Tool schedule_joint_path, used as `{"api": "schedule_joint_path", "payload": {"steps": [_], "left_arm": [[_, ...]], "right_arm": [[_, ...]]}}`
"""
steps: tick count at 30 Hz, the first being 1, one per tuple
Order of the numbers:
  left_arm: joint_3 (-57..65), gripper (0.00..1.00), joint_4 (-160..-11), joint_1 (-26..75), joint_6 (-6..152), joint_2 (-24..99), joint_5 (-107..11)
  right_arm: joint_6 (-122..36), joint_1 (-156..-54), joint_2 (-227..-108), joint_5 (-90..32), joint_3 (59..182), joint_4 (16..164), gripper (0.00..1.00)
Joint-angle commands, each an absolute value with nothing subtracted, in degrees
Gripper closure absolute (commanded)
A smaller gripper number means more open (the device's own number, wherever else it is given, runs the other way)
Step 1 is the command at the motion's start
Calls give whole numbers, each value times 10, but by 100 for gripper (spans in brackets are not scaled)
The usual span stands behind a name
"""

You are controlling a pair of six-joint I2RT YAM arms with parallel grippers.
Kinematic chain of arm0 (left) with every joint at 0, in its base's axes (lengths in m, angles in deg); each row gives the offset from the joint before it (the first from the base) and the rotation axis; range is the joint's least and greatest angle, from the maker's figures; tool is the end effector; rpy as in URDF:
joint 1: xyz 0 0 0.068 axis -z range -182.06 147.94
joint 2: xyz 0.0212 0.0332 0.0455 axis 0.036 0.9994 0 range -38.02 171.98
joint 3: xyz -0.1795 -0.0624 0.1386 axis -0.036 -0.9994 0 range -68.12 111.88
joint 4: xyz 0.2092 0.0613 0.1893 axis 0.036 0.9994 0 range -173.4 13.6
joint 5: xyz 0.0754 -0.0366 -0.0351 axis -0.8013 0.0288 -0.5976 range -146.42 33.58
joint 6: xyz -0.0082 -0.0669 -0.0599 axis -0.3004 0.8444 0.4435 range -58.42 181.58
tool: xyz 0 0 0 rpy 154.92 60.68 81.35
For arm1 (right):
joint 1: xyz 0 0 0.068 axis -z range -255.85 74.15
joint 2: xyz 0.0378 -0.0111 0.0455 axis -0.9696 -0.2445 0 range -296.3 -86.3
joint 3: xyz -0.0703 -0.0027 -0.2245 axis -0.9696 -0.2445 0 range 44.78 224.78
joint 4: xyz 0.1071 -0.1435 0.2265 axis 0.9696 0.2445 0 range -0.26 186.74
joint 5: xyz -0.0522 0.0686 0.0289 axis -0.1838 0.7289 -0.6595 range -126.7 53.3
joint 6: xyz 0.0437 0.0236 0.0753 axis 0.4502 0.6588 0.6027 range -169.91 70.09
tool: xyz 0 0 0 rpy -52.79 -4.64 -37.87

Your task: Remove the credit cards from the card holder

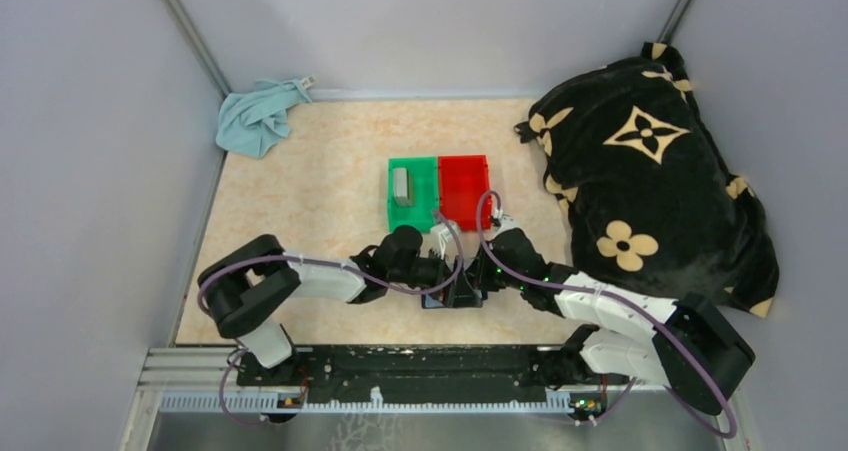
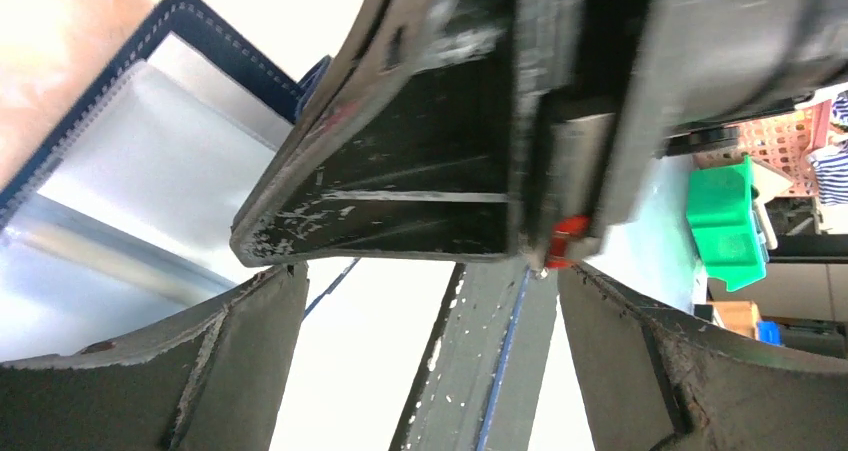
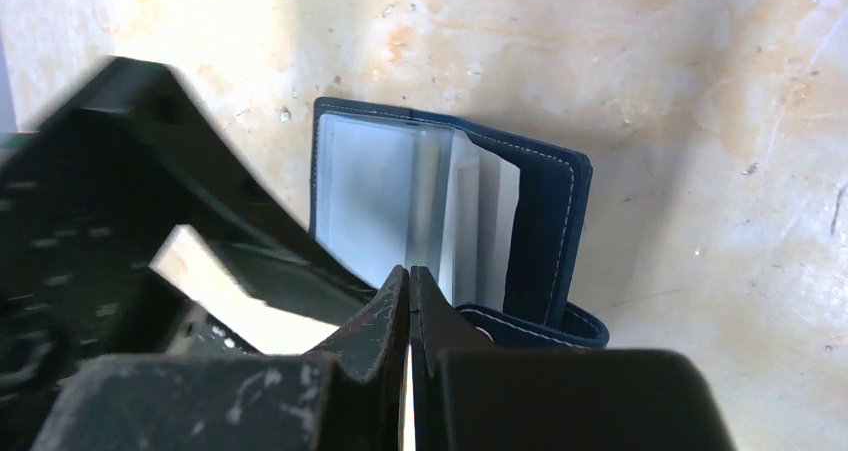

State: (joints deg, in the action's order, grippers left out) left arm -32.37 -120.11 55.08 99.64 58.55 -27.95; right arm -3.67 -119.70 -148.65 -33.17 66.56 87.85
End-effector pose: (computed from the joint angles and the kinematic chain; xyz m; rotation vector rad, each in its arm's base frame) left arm 0.1652 -0.3266 0.0680 0.7442 2.1768 -1.4748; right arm 0.2009 0.1999 0.0837 0.0145 2.4086 0.8712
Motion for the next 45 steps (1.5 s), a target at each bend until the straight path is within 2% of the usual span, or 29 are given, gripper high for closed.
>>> {"api": "schedule_joint_path", "payload": {"steps": [1,9,15,34,45], "left_arm": [[-339,0,-1158,552,953,516,-318],[-385,0,-1054,547,936,398,-428],[-419,2,-1041,539,976,361,-471],[-427,3,-1079,539,999,420,-468],[-413,3,-1141,539,1016,467,-416]], "right_arm": [[-28,-1203,-1495,-358,665,881,100],[-32,-1203,-1535,-367,667,872,100],[-31,-1202,-1545,-357,666,855,100],[-31,-1202,-1545,-354,664,852,100],[-25,-1203,-1542,-350,656,849,100]]}}
